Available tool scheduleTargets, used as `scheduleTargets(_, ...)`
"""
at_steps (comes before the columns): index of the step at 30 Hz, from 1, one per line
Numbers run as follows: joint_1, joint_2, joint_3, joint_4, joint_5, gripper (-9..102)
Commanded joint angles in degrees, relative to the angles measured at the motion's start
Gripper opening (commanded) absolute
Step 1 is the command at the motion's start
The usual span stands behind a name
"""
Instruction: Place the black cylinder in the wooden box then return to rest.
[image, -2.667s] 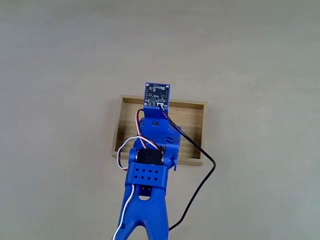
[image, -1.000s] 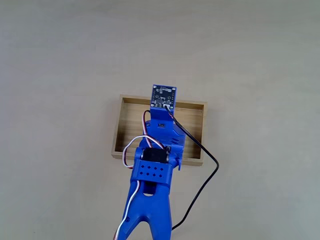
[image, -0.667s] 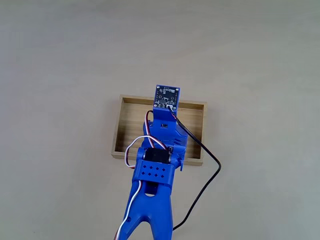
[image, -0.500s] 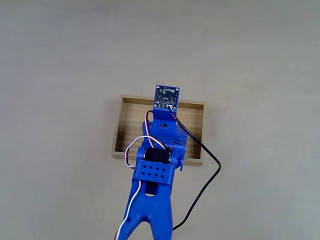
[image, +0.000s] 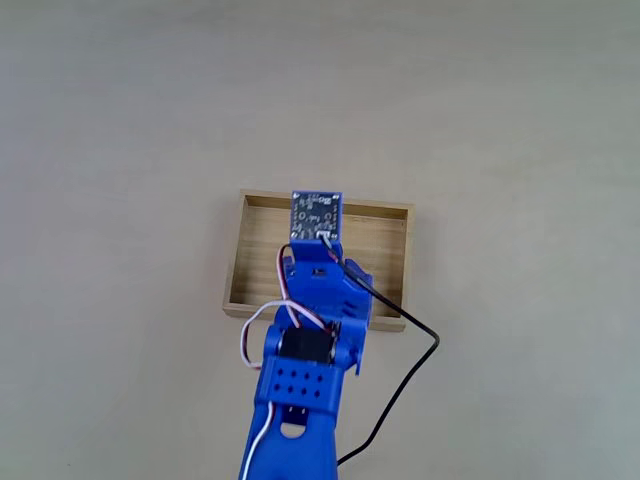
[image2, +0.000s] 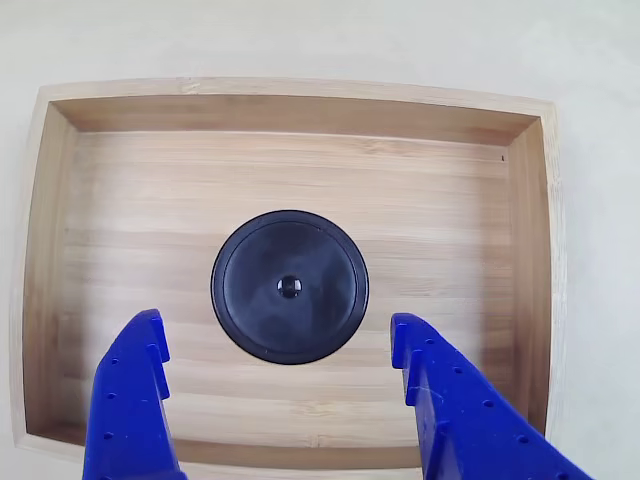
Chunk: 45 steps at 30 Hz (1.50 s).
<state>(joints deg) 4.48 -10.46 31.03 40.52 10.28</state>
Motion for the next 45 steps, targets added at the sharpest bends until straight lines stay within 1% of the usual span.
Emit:
scheduleTargets(1, -0.53, -11.25, 1.05, 0.26, 2.02, 33)
scheduleTargets(7, -1.49, -22.5, 8.96, 0.26, 3.43, 31)
scheduleTargets(16, -2.37, -42.98, 23.99, 0.88, -1.32, 25)
scheduleTargets(23, -1.58, -59.68, 32.26, 8.17, -2.02, 20)
scheduleTargets(26, -1.67, -66.97, 36.12, 11.87, -2.11, 14)
scheduleTargets(30, -2.02, -73.04, 38.85, 16.61, -3.87, 9)
scheduleTargets(34, -2.02, -76.38, 40.25, 20.04, -6.42, 0)
scheduleTargets(45, -2.55, -84.99, 47.72, 25.14, -10.63, -1)
